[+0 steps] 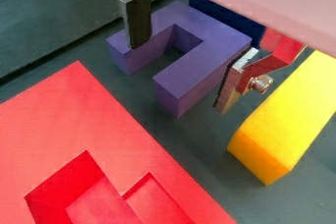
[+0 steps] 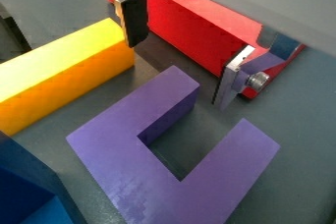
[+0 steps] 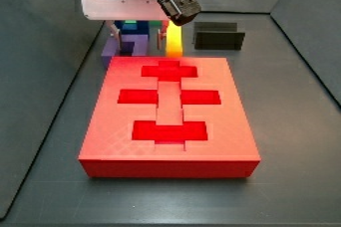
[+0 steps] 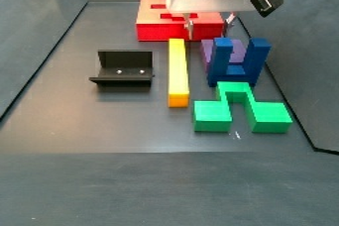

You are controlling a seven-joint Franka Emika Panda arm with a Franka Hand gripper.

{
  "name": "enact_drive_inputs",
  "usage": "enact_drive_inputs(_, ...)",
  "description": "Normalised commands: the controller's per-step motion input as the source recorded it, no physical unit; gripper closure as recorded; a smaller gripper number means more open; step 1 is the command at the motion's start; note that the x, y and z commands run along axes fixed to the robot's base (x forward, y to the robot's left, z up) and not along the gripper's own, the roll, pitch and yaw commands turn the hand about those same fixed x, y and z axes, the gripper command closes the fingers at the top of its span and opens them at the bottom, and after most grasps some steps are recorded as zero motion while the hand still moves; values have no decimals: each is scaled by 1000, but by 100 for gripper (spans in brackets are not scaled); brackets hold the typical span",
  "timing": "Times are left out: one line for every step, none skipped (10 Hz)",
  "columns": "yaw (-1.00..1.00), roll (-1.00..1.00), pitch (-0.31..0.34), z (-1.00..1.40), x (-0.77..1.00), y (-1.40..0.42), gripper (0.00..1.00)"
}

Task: Pick up the purple object. Move up. Place the purple object on the fixture. Regrasp the purple object. Move to above the board. Insert the purple object.
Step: Pick up the purple object.

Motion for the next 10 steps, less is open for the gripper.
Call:
enact_drive_inputs(0,0,10,-226,0,0,0)
enact_drive_inputs(0,1,17,-249,0,0,0)
enact_drive_inputs(0,0,10,-229,0,0,0)
enact_drive_inputs(0,0,0,-197,0,0,0)
enact_drive_inputs(0,0,0,-206,0,0,0)
enact_drive_inputs(0,0,0,-214,0,0,0)
enact_drive_inputs(0,0,0,-200,0,0,0)
enact_drive_inputs(0,0,0,-200,-11,0,0)
enact_drive_inputs(0,0,0,-203,-17,0,0)
enact_drive_inputs(-9,0,0,-186,-40,0,0)
